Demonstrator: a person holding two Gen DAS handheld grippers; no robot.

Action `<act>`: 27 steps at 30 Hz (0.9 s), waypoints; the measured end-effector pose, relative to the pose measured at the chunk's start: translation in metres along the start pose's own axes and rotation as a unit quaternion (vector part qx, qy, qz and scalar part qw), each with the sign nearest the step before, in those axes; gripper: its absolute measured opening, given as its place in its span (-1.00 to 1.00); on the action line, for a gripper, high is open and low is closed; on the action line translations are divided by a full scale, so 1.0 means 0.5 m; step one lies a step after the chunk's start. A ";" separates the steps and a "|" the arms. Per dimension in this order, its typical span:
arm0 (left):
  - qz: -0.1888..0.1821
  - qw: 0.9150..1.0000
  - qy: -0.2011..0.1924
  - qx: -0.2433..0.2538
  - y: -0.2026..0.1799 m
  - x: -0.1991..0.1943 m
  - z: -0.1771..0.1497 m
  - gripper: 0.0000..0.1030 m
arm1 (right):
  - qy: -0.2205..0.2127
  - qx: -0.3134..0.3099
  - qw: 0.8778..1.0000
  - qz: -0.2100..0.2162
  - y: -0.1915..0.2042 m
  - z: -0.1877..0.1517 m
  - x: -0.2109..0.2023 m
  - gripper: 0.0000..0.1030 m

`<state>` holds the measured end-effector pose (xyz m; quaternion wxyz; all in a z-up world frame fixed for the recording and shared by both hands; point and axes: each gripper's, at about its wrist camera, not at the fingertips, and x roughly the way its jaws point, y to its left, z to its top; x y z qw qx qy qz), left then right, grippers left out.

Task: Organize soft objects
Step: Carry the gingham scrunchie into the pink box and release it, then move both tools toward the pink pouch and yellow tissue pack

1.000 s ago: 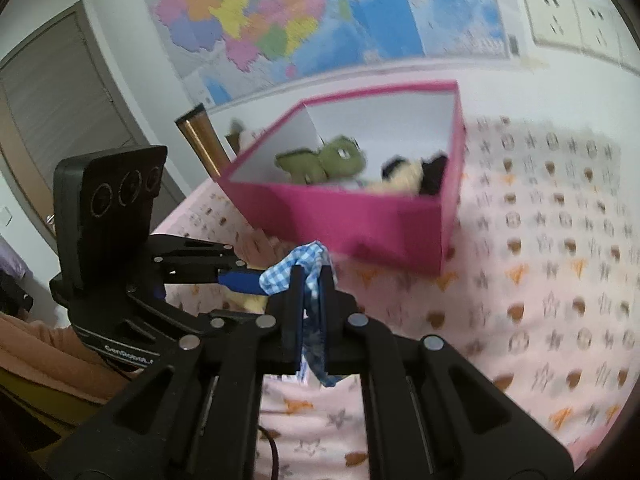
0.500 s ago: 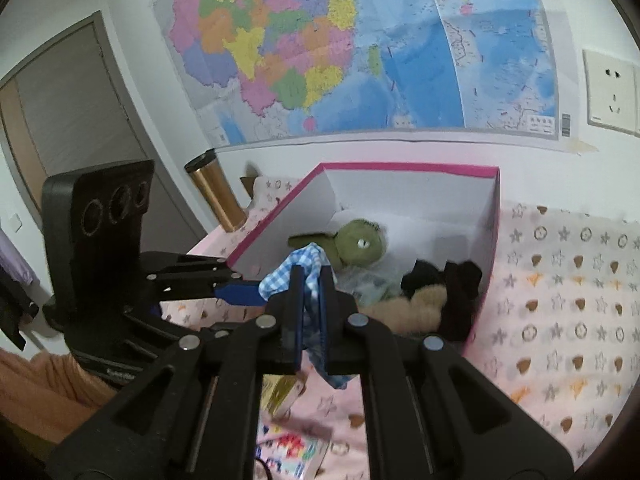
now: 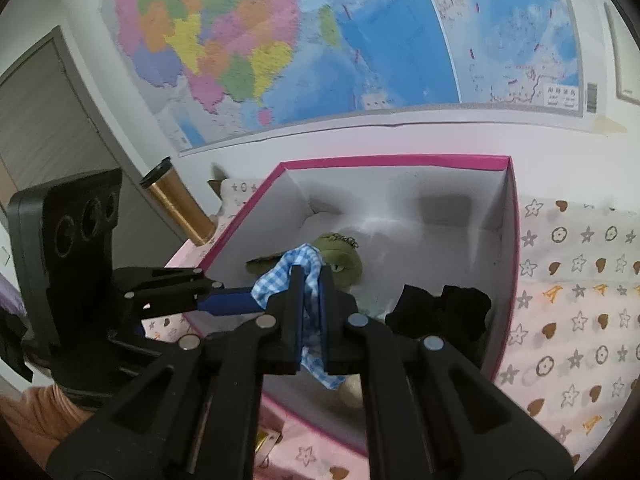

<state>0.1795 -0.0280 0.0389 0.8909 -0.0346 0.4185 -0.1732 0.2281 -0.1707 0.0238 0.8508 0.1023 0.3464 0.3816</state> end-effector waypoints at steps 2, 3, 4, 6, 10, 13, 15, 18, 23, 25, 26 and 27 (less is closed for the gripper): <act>0.005 1.000 0.005 -0.007 0.008 0.011 0.003 -0.37 | 0.005 0.008 1.000 -0.007 -0.008 0.005 0.016 -0.81; 0.009 1.000 0.007 -0.012 0.014 0.018 0.005 -0.36 | 0.008 0.012 1.000 -0.014 -0.014 0.007 0.024 -0.79; 0.013 1.000 0.010 -0.019 0.021 0.024 0.007 -0.32 | 0.010 0.017 1.000 -0.019 -0.018 0.009 0.031 -0.77; 0.022 0.999 0.015 -0.034 0.033 0.034 0.009 0.01 | 0.019 0.025 0.999 -0.033 -0.028 0.011 0.045 -0.52; 0.027 0.998 0.009 -0.055 0.054 0.030 -0.002 0.03 | 0.024 0.023 0.997 -0.073 -0.032 0.000 0.045 -0.28; 0.029 0.998 -0.002 -0.047 0.053 0.016 -0.014 0.03 | 0.020 0.015 0.997 -0.078 -0.028 -0.009 0.032 -0.28; 0.031 0.999 -0.009 -0.039 0.047 0.005 -0.021 0.03 | 0.021 0.009 0.997 -0.071 -0.021 -0.018 0.022 -0.28; 0.026 0.999 -0.022 -0.028 0.038 -0.014 -0.036 0.03 | 0.021 -0.002 0.998 -0.067 -0.009 -0.034 0.007 -0.28; 0.013 0.999 -0.046 -0.018 0.030 -0.063 -0.065 0.03 | 0.014 -0.004 0.999 -0.045 0.010 -0.059 -0.027 -0.28; 0.007 0.998 -0.060 -0.013 0.028 -0.091 -0.081 0.03 | 0.009 -0.005 0.999 -0.035 0.018 -0.069 -0.045 -0.28; 0.008 0.998 -0.067 -0.014 0.030 -0.107 -0.088 0.03 | 0.007 -0.007 1.000 -0.026 0.025 -0.076 -0.057 -0.28; 0.008 0.997 -0.073 -0.014 0.031 -0.119 -0.094 0.03 | 0.006 -0.008 1.000 -0.021 0.031 -0.081 -0.063 -0.28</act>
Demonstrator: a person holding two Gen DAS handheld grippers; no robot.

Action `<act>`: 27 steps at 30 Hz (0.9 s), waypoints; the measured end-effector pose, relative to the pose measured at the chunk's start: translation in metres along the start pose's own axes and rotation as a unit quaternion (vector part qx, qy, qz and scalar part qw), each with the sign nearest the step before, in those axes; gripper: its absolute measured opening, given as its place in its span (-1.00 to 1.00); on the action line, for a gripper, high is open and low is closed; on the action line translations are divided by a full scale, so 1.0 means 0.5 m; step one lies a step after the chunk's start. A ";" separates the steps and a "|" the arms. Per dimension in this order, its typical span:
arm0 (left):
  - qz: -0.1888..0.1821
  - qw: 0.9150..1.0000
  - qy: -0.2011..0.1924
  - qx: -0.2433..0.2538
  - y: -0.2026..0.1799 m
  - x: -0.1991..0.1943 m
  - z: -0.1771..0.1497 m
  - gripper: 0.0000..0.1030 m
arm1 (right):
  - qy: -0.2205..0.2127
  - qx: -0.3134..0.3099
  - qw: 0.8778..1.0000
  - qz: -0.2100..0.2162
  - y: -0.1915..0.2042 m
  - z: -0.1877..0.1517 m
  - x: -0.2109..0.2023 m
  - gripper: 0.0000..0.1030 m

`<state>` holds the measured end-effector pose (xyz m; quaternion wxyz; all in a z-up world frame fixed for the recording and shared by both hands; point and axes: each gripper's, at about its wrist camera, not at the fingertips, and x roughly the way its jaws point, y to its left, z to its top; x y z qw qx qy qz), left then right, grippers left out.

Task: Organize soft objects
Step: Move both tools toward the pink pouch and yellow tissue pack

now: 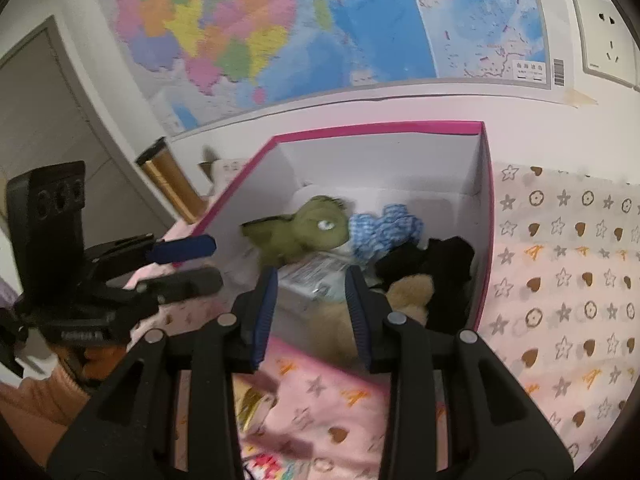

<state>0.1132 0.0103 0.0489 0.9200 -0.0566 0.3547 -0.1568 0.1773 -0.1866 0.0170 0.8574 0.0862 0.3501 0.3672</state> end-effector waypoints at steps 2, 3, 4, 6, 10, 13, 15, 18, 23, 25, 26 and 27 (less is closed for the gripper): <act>-0.002 1.000 -0.013 -0.002 0.005 -0.029 -0.010 0.06 | -0.005 -0.005 1.000 0.015 0.015 -0.012 -0.021 -0.27; 0.001 1.000 -0.019 -0.005 0.009 -0.043 -0.016 0.07 | -0.006 -0.008 1.000 0.022 0.022 -0.018 -0.029 -0.27; 0.002 1.000 -0.023 -0.009 0.017 -0.056 -0.023 0.07 | -0.007 -0.009 1.000 0.027 0.028 -0.021 -0.032 -0.27; 0.008 0.999 -0.027 -0.019 0.031 -0.074 -0.038 0.07 | -0.007 -0.015 0.999 0.042 0.044 -0.032 -0.042 -0.26; 0.032 0.999 -0.025 -0.033 0.051 -0.093 -0.080 0.07 | 0.005 -0.028 0.998 0.061 0.076 -0.058 -0.035 -0.25; 0.038 0.998 -0.004 -0.050 0.072 -0.088 -0.119 0.07 | 0.022 -0.041 0.997 0.062 0.098 -0.084 -0.013 -0.24; 0.043 0.997 0.011 -0.061 0.083 -0.079 -0.144 0.07 | 0.040 -0.050 0.996 0.059 0.113 -0.104 0.013 -0.24; 0.037 0.995 0.034 -0.089 0.101 -0.062 -0.183 0.07 | 0.071 -0.058 0.994 0.056 0.126 -0.129 0.059 -0.24; 0.030 0.990 0.061 -0.124 0.118 -0.040 -0.237 0.07 | 0.112 -0.053 0.991 0.056 0.130 -0.155 0.135 -0.24; 0.035 0.988 0.068 -0.133 0.122 -0.032 -0.252 0.07 | 0.122 -0.050 0.990 0.055 0.131 -0.161 0.158 -0.24; 0.035 0.987 0.073 -0.136 0.124 -0.028 -0.256 0.07 | 0.130 -0.050 0.989 0.054 0.133 -0.163 0.176 -0.24; 0.035 0.987 0.079 -0.138 0.125 -0.023 -0.263 0.07 | 0.134 -0.050 0.988 0.052 0.133 -0.164 0.187 -0.24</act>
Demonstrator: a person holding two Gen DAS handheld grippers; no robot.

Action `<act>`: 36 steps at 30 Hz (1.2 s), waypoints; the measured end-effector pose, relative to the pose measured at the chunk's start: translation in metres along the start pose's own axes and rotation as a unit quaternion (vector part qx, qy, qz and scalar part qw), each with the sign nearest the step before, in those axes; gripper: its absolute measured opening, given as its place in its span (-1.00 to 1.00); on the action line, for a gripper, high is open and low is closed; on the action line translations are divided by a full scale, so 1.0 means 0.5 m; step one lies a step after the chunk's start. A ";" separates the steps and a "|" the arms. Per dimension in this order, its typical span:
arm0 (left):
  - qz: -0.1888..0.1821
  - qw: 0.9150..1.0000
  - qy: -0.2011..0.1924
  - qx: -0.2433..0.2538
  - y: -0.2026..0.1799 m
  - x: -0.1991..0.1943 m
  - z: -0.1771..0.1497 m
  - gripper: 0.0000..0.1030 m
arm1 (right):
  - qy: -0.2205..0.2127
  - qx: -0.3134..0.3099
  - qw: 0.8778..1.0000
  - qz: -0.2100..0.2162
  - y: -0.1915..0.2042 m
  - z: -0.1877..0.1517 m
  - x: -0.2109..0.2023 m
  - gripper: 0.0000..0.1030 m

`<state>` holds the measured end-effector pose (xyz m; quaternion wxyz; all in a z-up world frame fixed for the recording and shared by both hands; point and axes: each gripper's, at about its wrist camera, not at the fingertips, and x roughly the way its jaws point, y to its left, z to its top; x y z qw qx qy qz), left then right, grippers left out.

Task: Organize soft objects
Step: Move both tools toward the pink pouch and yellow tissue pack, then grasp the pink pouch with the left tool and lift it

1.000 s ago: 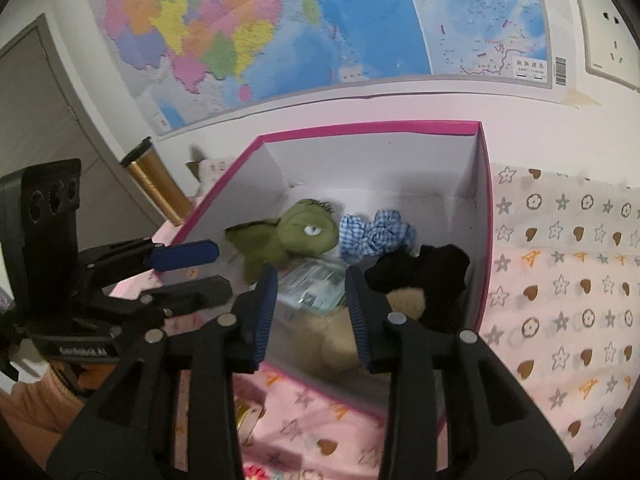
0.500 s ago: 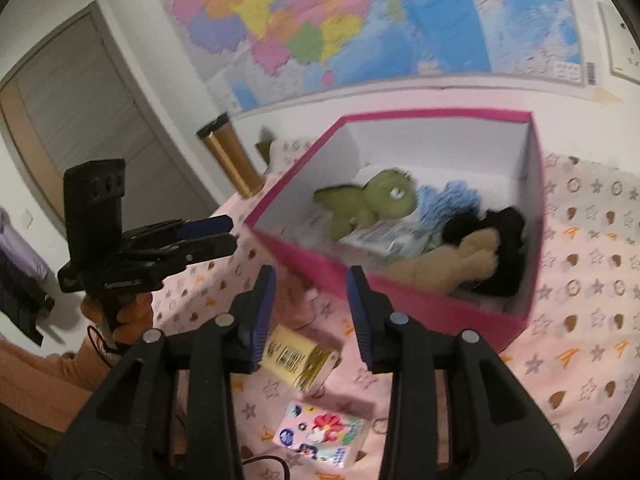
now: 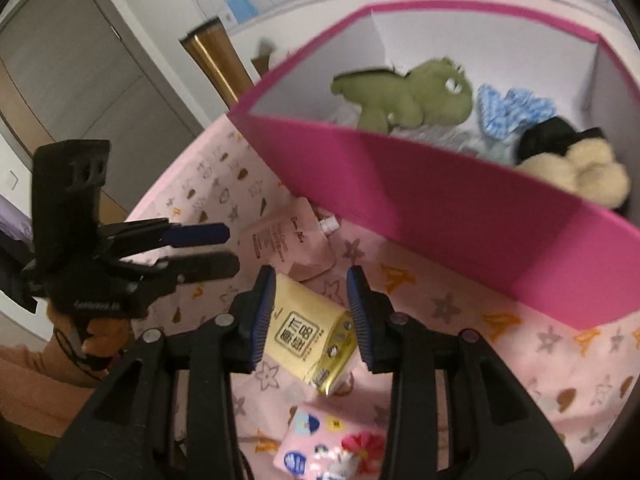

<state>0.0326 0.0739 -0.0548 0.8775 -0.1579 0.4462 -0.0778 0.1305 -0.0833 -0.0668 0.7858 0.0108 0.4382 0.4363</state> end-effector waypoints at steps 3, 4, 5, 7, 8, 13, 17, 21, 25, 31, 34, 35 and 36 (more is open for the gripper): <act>0.000 1.000 0.017 0.001 0.002 0.014 -0.011 0.05 | 0.012 -0.002 1.000 -0.011 0.002 0.008 0.034 -0.24; -0.001 1.000 0.021 0.001 0.003 0.019 -0.013 0.04 | 0.014 -0.002 1.000 -0.013 0.001 0.010 0.042 -0.24; -0.004 1.000 0.024 0.000 0.004 0.023 -0.015 0.04 | 0.017 0.000 1.000 -0.011 0.000 0.011 0.050 -0.24; -0.012 1.000 0.027 -0.004 0.007 0.032 -0.016 0.03 | 0.018 0.005 1.000 -0.011 0.000 0.015 0.063 -0.24; -0.015 0.999 0.028 -0.006 0.007 0.034 -0.016 -0.01 | 0.019 0.003 1.000 -0.014 0.000 0.017 0.068 -0.24; -0.025 0.999 0.026 -0.030 0.023 0.042 -0.004 -0.30 | 0.022 0.011 1.000 -0.016 0.003 0.024 0.088 -0.24; -0.019 0.998 0.030 -0.048 0.045 0.042 -0.005 -0.51 | 0.020 0.018 0.999 -0.017 0.001 0.022 0.086 -0.24; -0.010 0.998 0.026 -0.050 0.056 0.029 -0.008 -0.51 | 0.015 0.032 0.999 -0.019 -0.010 0.020 0.086 -0.24; -0.011 0.999 0.029 -0.043 0.058 0.027 -0.011 -0.51 | 0.017 0.052 0.998 -0.009 -0.023 0.023 0.093 -0.24; -0.011 0.999 0.030 -0.034 0.052 0.033 -0.003 -0.47 | 0.023 0.042 0.999 0.009 -0.004 0.018 0.100 -0.24; -0.005 0.999 0.027 -0.023 0.043 0.038 0.005 -0.46 | 0.019 0.043 0.999 0.007 -0.004 0.017 0.100 -0.24; -0.007 0.999 0.028 -0.024 0.043 0.038 0.005 -0.44 | 0.018 0.047 0.999 0.010 -0.006 0.017 0.099 -0.24; -0.016 0.999 0.028 -0.025 0.045 0.038 0.006 -0.45 | 0.017 0.050 0.999 0.014 -0.008 0.016 0.097 -0.31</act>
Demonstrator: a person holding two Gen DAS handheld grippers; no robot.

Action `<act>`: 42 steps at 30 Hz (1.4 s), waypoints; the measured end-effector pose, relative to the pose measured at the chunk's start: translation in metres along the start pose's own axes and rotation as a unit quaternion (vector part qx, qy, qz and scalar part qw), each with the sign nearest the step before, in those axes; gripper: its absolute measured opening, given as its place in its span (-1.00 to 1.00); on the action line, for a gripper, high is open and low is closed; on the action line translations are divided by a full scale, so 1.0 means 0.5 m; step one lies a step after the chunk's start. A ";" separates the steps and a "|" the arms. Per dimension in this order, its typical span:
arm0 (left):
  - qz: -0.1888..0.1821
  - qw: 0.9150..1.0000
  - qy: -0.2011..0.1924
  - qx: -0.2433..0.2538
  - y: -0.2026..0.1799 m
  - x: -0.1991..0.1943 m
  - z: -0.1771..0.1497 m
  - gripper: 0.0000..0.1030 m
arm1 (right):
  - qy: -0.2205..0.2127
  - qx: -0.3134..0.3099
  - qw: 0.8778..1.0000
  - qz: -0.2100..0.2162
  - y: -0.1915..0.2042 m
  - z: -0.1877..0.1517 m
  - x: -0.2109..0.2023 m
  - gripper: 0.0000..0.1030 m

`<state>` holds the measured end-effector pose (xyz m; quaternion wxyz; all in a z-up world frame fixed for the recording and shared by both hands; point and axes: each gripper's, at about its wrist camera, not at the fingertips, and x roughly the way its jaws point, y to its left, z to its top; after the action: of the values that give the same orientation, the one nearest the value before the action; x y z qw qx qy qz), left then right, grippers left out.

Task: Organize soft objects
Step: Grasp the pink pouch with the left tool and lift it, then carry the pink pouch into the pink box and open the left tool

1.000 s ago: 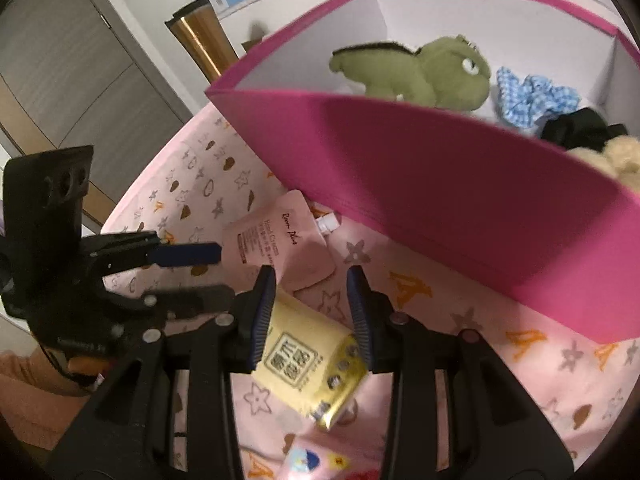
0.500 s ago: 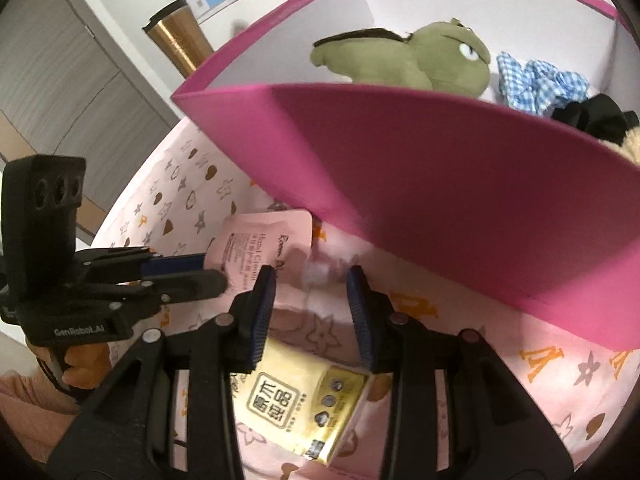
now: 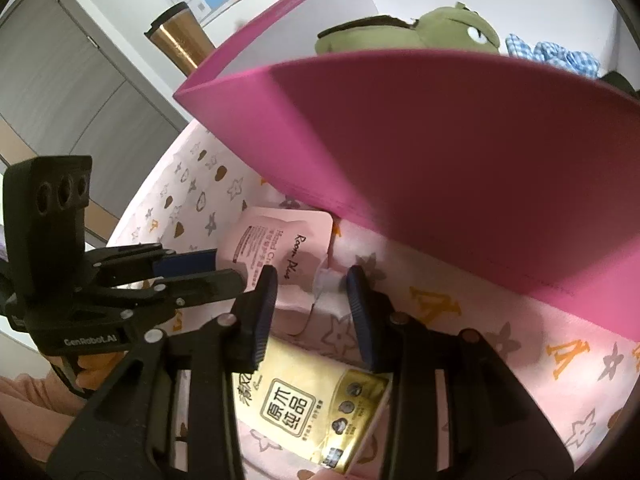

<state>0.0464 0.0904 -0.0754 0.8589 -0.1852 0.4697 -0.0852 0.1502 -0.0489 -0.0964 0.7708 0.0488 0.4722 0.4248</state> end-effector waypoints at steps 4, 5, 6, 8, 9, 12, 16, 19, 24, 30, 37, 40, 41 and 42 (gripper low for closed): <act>0.003 1.000 -0.006 0.009 -0.009 -0.012 -0.001 -0.45 | -0.005 0.002 1.000 0.008 0.005 -0.006 -0.010 -0.34; 0.001 1.000 -0.007 0.009 -0.012 -0.014 0.000 -0.45 | -0.011 0.002 1.000 0.007 0.007 -0.007 -0.016 -0.34; -0.003 1.000 -0.009 0.009 -0.014 -0.018 0.000 -0.45 | -0.015 0.002 1.000 0.007 0.008 -0.009 -0.023 -0.34; -0.004 1.000 -0.014 0.013 -0.021 -0.028 0.001 -0.45 | -0.024 0.004 1.000 0.013 0.010 -0.009 -0.036 -0.34; -0.007 1.000 -0.018 0.016 -0.027 -0.035 0.002 -0.45 | -0.030 0.004 0.999 0.014 0.012 -0.008 -0.047 -0.34; -0.022 0.999 -0.030 0.027 -0.044 -0.058 0.008 -0.45 | -0.050 -0.001 0.999 0.012 0.020 -0.007 -0.080 -0.34; -0.030 0.997 -0.051 0.052 -0.076 -0.097 0.023 -0.45 | -0.076 -0.005 0.997 0.018 0.028 -0.002 -0.132 -0.34; -0.029 0.995 -0.065 0.073 -0.103 -0.121 0.038 -0.45 | -0.098 -0.013 0.995 0.011 0.036 0.009 -0.169 -0.34; -0.019 0.990 -0.089 0.104 -0.139 -0.143 0.087 -0.45 | -0.129 -0.019 0.991 0.008 0.040 0.038 -0.213 -0.34; 0.003 0.987 -0.102 0.123 -0.157 -0.135 0.150 -0.45 | -0.160 -0.027 0.987 -0.003 0.048 0.089 -0.238 -0.34; 0.026 0.986 -0.102 0.129 -0.148 -0.114 0.206 -0.45 | -0.165 -0.013 0.986 -0.010 0.022 0.142 -0.214 -0.34; 0.038 0.987 -0.093 0.129 -0.139 -0.094 0.215 -0.45 | -0.158 -0.005 0.987 -0.014 0.012 0.149 -0.194 -0.34; 0.041 0.987 -0.088 0.125 -0.133 -0.085 0.219 -0.45 | -0.155 0.000 0.988 -0.013 0.007 0.151 -0.186 -0.34; 0.043 0.988 -0.085 0.124 -0.129 -0.080 0.220 -0.45 | -0.151 0.002 0.988 -0.012 0.004 0.151 -0.180 -0.34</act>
<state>0.1183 0.0703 0.0352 0.9149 -0.0633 0.3884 -0.0901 0.1897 -0.0860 0.0079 0.8382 0.1084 0.3520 0.4022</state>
